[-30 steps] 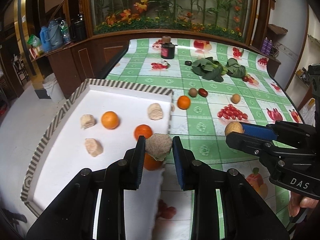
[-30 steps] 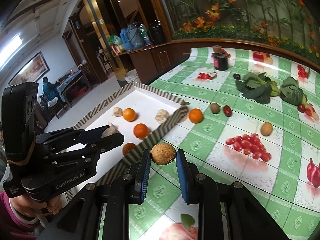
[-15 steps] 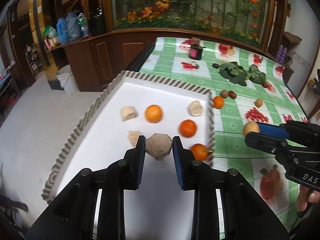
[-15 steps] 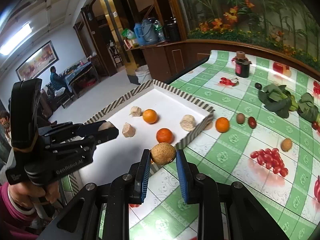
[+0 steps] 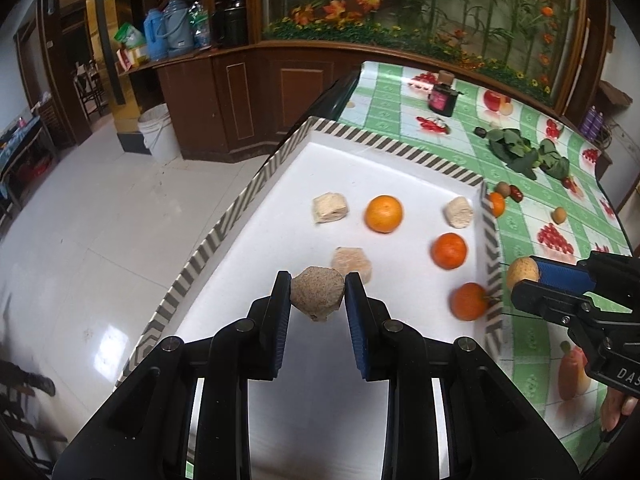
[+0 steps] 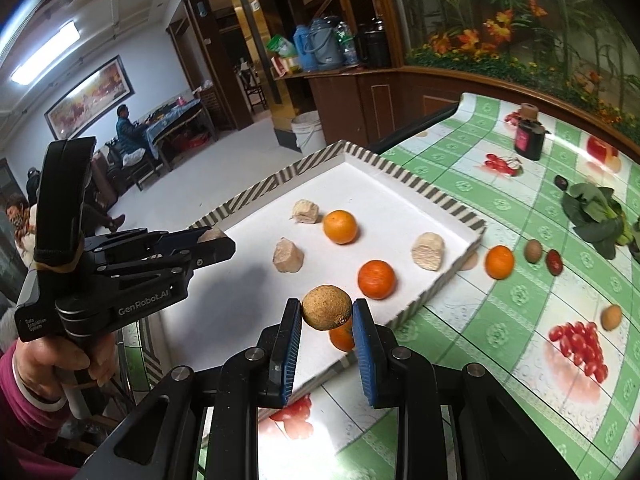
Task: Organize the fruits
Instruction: 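Drop the brown cake in the tray with the left gripper while the right releases a tan ball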
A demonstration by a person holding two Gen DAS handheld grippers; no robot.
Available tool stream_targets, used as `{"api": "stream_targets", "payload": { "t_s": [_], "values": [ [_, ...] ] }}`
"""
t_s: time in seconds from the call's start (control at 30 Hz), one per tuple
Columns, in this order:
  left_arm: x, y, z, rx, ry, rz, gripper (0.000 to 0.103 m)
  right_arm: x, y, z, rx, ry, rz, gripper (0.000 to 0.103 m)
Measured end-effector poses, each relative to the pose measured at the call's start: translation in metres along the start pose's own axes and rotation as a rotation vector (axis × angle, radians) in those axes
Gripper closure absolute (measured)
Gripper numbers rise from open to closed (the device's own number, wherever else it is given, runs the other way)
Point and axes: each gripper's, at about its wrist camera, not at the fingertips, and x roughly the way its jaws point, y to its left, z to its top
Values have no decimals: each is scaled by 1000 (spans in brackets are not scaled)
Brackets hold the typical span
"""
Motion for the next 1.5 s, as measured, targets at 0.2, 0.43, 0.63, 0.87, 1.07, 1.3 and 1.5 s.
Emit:
{"api": "stream_targets", "payload": {
  "t_s": [0.2, 0.43, 0.63, 0.87, 1.07, 1.3, 1.5],
  "values": [
    [11, 10, 0, -13, 27, 3, 77, 16, 4, 7, -20, 26, 11, 78],
    [22, 16, 0, -28, 40, 7, 77, 37, 10, 14, -39, 58, 24, 78],
    [26, 19, 1, -35, 46, 9, 77, 51, 10, 15, -46, 85, 33, 78],
    [31, 18, 4, -26, 50, 12, 77, 62, 8, 17, -43, 100, 39, 78],
    [37, 15, 8, -26, 55, 11, 77, 71, 8, 19, -53, 116, 35, 78],
    [41, 14, 8, -24, 66, 13, 77, 80, 6, 22, -63, 131, 29, 78],
    [44, 14, 8, -27, 78, 19, 76, 87, 7, 23, -83, 139, -2, 78]
  ]
}}
